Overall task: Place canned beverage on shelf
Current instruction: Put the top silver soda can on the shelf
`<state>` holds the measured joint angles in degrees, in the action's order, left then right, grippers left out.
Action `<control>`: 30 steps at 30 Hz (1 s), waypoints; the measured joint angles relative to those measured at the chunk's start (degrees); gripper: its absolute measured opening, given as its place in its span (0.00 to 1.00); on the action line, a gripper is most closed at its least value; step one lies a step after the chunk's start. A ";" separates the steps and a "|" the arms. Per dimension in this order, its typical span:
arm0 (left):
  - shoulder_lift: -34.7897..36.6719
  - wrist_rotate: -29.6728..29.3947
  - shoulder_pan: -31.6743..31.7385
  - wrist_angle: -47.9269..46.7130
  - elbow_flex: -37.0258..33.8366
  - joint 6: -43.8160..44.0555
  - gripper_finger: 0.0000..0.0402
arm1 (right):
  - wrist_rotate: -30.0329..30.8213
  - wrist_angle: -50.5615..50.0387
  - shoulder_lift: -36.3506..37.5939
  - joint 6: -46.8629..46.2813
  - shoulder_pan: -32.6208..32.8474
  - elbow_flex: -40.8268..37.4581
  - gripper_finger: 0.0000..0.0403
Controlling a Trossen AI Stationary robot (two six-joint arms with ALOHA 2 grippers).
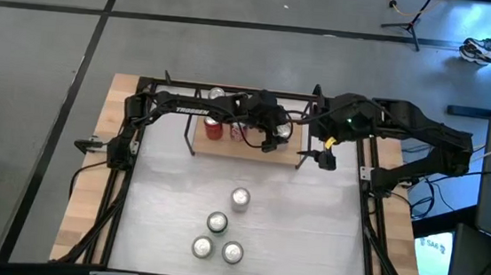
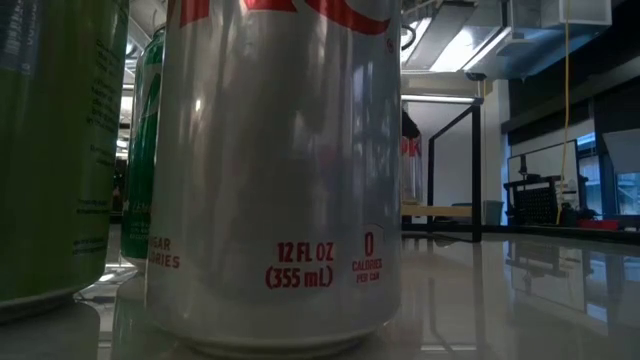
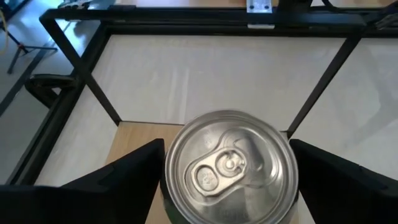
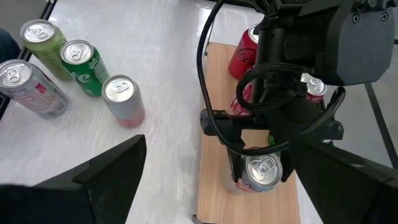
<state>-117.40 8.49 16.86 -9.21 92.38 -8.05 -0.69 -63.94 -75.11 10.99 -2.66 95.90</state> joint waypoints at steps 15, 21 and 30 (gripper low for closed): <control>0.17 -0.02 -0.02 -0.04 0.00 3.04 0.94 | 0.02 -0.02 0.02 0.02 0.00 0.00 0.96; 1.77 -0.37 -0.02 -0.57 0.14 3.04 0.94 | 0.02 -0.06 0.02 0.02 0.00 0.00 0.96; 7.52 -0.34 -0.15 -4.27 0.39 2.99 0.94 | 0.16 -0.57 0.04 0.02 0.02 0.00 0.96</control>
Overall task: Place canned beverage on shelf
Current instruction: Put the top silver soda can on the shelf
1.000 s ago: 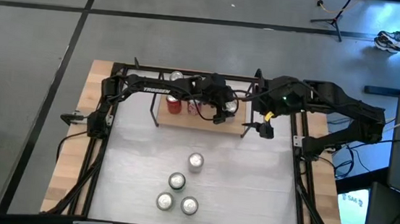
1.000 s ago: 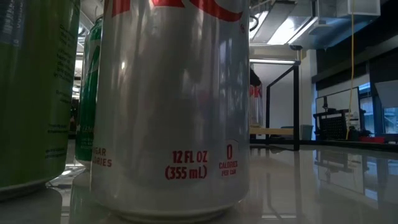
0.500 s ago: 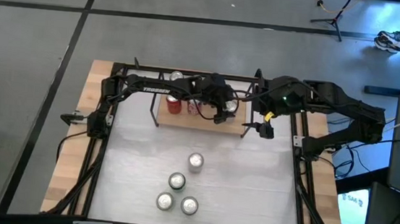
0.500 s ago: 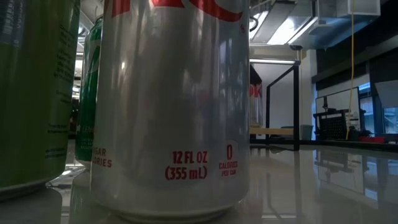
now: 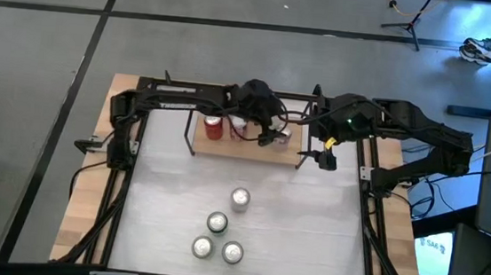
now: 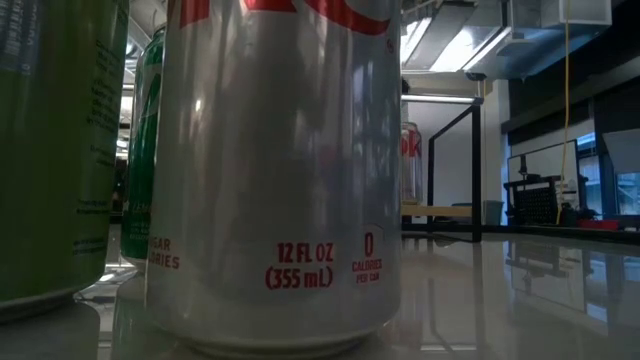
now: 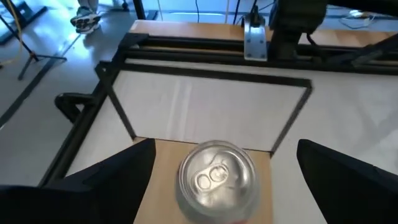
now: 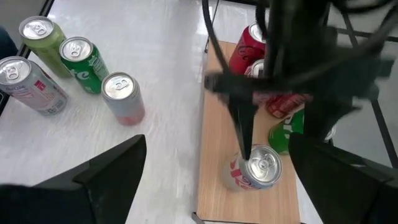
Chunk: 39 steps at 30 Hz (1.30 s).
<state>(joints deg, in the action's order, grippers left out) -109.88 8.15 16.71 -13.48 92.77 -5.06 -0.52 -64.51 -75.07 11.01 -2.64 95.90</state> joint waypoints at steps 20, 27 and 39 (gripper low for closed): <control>33.49 -6.93 -4.72 -19.51 -7.09 -0.32 0.94 | -0.58 0.60 -0.19 -2.98 -0.01 0.00 0.96; 47.03 -12.12 -8.17 -10.30 -26.75 3.40 0.94 | -0.56 3.37 -2.27 -9.32 0.03 0.07 0.96; 53.72 -18.70 -8.61 6.99 -46.40 3.39 0.94 | 8.98 3.90 -12.99 -10.55 -1.49 0.04 0.96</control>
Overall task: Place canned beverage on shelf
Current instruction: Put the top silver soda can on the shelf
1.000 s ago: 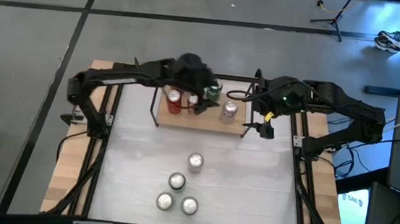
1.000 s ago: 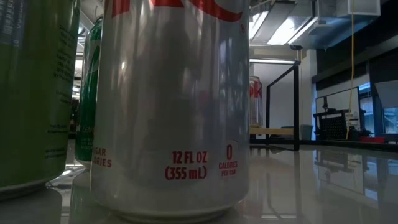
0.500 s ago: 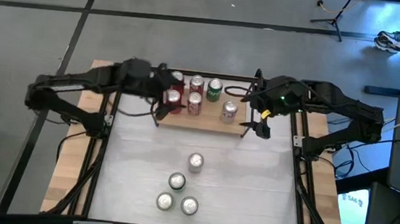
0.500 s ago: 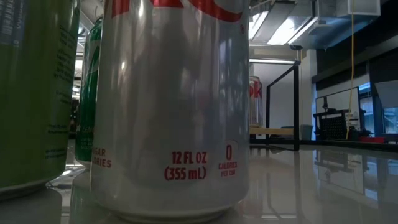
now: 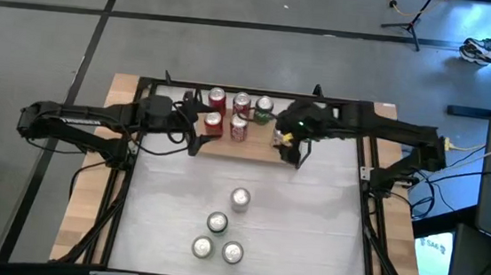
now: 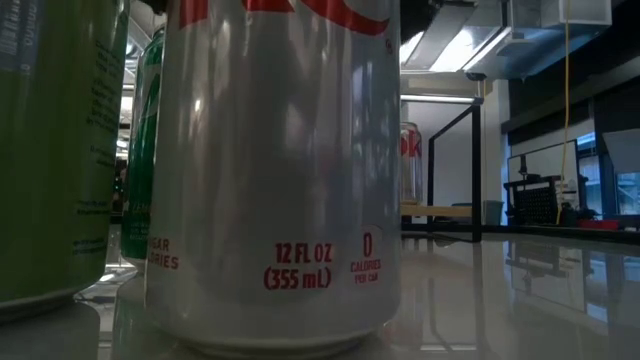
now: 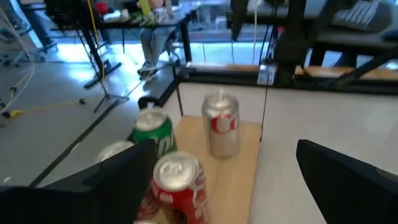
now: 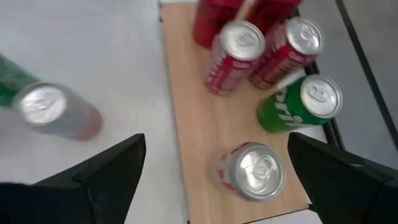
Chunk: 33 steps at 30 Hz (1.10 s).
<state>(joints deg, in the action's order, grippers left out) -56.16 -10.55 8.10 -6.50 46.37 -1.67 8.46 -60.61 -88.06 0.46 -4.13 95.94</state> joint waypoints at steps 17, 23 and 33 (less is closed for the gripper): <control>-0.04 -0.52 0.00 2.17 -2.69 0.00 0.94 | -9.09 -4.66 -7.81 6.35 -12.57 0.00 0.96; -0.04 -0.52 0.00 2.77 -2.69 0.11 0.94 | -9.13 -5.68 -10.61 8.86 -12.82 0.00 0.96; -0.07 -0.52 0.02 2.68 -2.69 1.53 0.94 | -6.50 -8.83 -13.38 10.42 -12.80 0.00 0.96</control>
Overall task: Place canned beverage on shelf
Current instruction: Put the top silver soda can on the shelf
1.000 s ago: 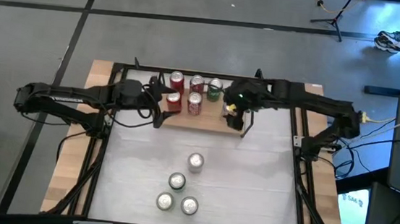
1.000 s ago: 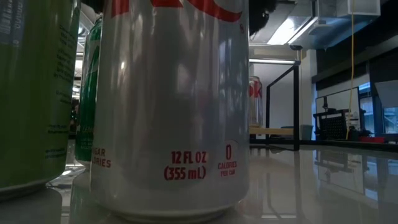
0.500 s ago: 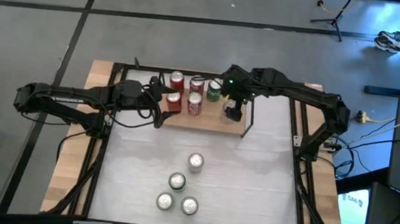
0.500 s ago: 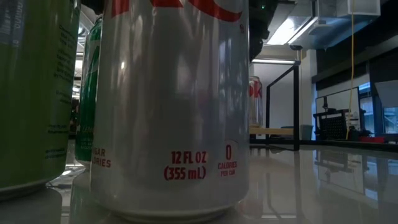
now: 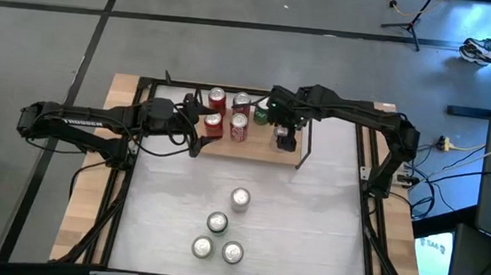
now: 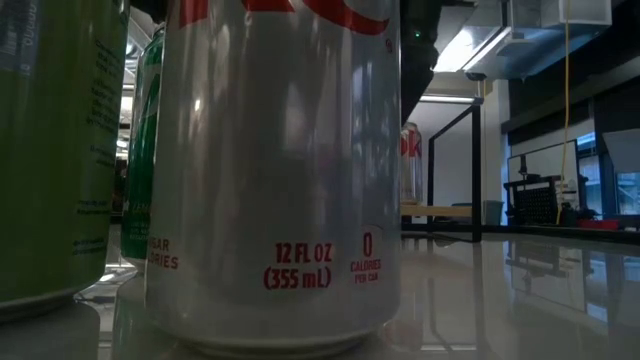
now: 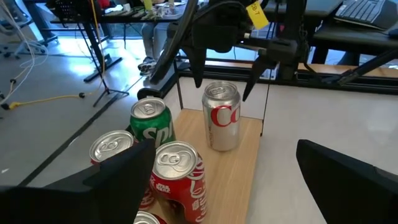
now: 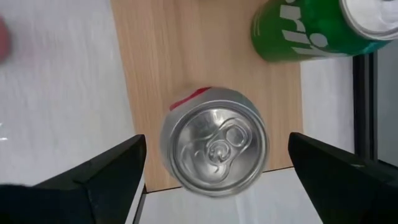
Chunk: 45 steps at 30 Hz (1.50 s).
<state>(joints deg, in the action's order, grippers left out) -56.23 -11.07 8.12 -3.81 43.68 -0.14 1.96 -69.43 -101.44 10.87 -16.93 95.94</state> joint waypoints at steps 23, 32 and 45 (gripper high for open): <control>-0.02 1.41 -0.04 -0.14 0.02 -0.24 0.94 | 0.00 -0.93 -3.56 -0.37 0.02 -0.04 0.96; -0.02 1.54 -0.04 -0.02 0.02 -0.26 0.94 | 0.00 -0.63 -4.32 -0.50 0.02 -0.04 0.89; -0.02 1.53 -0.04 -0.02 0.02 -0.39 0.94 | 0.13 -0.78 -4.27 -0.21 0.02 0.02 0.75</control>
<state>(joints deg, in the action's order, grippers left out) -56.25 -9.54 8.08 -3.84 43.70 -0.54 2.09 -70.22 -105.71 10.66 -16.91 95.96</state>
